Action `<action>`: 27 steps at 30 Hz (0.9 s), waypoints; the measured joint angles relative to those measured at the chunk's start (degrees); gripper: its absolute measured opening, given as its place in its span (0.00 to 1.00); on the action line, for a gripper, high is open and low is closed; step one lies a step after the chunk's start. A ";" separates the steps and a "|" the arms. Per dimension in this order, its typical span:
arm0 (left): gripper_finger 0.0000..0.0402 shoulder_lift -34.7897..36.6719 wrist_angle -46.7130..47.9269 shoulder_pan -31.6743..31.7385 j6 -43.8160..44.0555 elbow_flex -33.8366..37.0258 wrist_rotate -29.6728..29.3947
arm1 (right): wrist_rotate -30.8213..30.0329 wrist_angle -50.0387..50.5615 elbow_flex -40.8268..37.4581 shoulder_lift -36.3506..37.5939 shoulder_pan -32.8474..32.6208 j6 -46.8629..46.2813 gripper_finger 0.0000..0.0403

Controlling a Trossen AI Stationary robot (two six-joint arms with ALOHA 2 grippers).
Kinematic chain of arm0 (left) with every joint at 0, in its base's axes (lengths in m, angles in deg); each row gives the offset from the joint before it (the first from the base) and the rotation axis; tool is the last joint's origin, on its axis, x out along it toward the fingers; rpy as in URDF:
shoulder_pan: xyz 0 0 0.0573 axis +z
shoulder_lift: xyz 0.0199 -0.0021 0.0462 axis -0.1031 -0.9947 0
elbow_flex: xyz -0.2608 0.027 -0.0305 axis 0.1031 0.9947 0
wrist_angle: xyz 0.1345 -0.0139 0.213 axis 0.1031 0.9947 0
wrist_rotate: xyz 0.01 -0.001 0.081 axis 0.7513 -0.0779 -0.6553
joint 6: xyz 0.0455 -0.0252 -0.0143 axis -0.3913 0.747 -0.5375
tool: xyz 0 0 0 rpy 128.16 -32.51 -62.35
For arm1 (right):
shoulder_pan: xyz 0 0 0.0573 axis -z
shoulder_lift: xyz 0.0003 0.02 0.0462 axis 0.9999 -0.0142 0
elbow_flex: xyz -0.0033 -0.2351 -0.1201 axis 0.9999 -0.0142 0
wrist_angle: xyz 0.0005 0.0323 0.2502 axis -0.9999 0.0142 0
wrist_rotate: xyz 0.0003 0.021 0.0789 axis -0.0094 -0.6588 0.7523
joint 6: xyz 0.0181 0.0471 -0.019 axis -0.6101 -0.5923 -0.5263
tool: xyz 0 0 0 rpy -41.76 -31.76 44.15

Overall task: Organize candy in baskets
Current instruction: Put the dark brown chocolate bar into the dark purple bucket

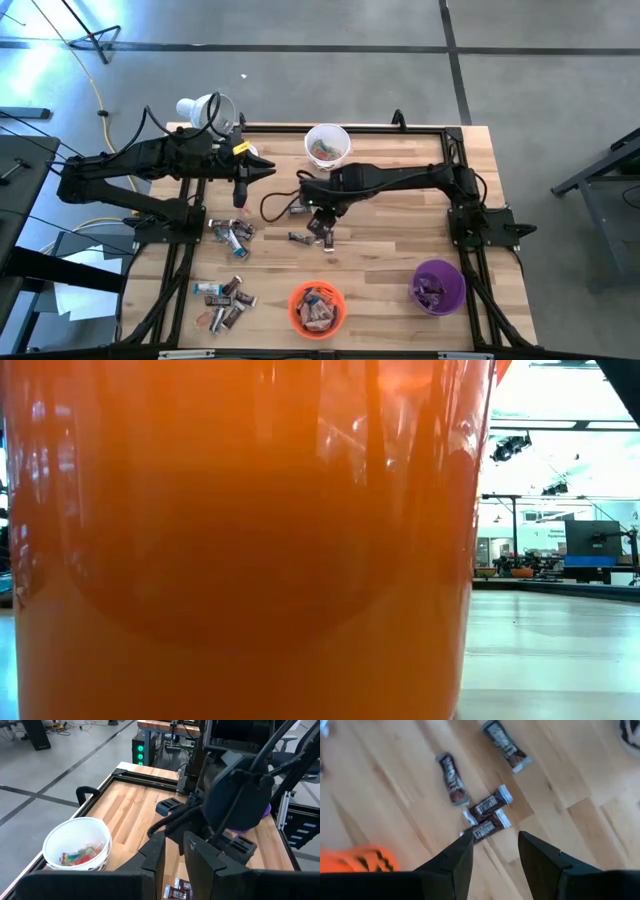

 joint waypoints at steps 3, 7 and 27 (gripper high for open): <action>0.14 0.00 0.00 0.00 0.00 0.00 0.01 | -3.67 -1.52 0.02 -0.32 -0.72 -2.01 0.37; 0.14 0.00 0.07 0.00 0.00 0.00 0.01 | -10.65 -1.31 -0.01 -1.65 -2.26 -16.08 0.34; 0.14 0.00 2.99 -0.09 -0.43 0.00 1.33 | -10.30 -5.51 -0.04 -14.17 -5.84 -42.76 0.31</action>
